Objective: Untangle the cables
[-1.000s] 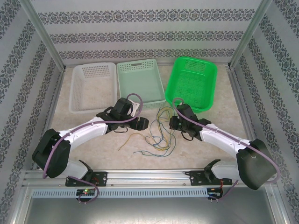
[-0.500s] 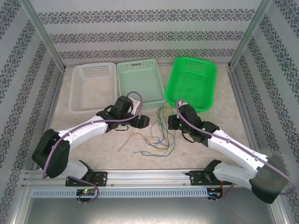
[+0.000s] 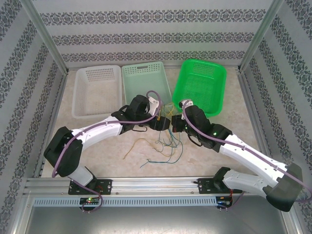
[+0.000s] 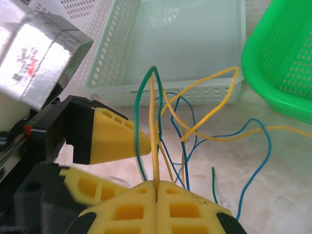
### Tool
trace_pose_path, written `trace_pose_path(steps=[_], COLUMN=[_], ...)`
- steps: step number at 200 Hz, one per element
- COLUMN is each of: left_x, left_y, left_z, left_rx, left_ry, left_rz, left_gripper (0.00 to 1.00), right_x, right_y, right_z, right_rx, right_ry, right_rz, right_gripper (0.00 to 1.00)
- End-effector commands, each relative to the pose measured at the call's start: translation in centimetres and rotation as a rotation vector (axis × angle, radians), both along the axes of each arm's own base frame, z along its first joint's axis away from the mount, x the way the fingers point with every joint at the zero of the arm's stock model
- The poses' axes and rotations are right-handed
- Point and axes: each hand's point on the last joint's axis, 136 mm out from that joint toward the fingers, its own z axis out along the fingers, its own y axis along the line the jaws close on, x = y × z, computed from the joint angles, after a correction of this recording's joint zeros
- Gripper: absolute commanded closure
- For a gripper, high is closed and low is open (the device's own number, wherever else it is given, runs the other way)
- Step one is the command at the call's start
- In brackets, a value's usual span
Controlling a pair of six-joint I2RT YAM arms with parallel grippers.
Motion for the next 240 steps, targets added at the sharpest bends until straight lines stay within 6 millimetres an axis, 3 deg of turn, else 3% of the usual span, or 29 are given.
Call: trace_pose_path(steps=[1,48,78,88,115,134,163,190,221,240], left_x=[0.3,0.2,1.1,1.4,2.4,2.4,1.8,1.5,1.7,1.7], left_y=[-1.2,-0.9,-1.0,-1.2,-0.4,1.1,2.9,3.1,3.3,3.5], left_z=[2.0,1.9,0.4,0.3,-1.1,-2.7,-5.0,-6.5,-7.4,-7.6], left_rx=[-0.092,-0.098,-0.055,-0.054,0.008,0.109,0.202,0.225,0.268,0.287], left_ry=[-0.023,-0.019,0.024,0.033,0.053,0.056,0.080,0.111,0.127,0.122], left_rz=[-0.007,0.013,0.053,0.063,0.134,0.171,0.194,0.198,0.200,0.194], left_gripper=[0.23,0.24,0.34,0.43,0.86,0.98,1.00,1.00,1.00,1.00], right_x=[0.5,0.8,0.7,0.5,-0.3,-0.9,-1.9,-3.0,-3.8,-4.1], right_y=[0.3,0.4,1.6,2.0,1.8,-0.3,-4.1,-6.4,-7.3,-7.3], right_z=[1.4,1.2,2.3,2.4,2.3,3.6,7.4,10.6,13.5,14.3], right_rx=[-0.008,-0.004,0.056,0.073,0.067,0.050,0.123,0.167,0.234,0.246], right_ry=[-0.041,-0.045,-0.055,-0.048,-0.022,-0.058,-0.127,-0.179,-0.253,-0.272], right_rz=[0.000,-0.024,0.009,0.025,0.039,-0.004,-0.062,-0.085,-0.092,-0.084], right_gripper=[1.00,1.00,1.00,1.00,1.00,1.00,1.00,1.00,1.00,1.00])
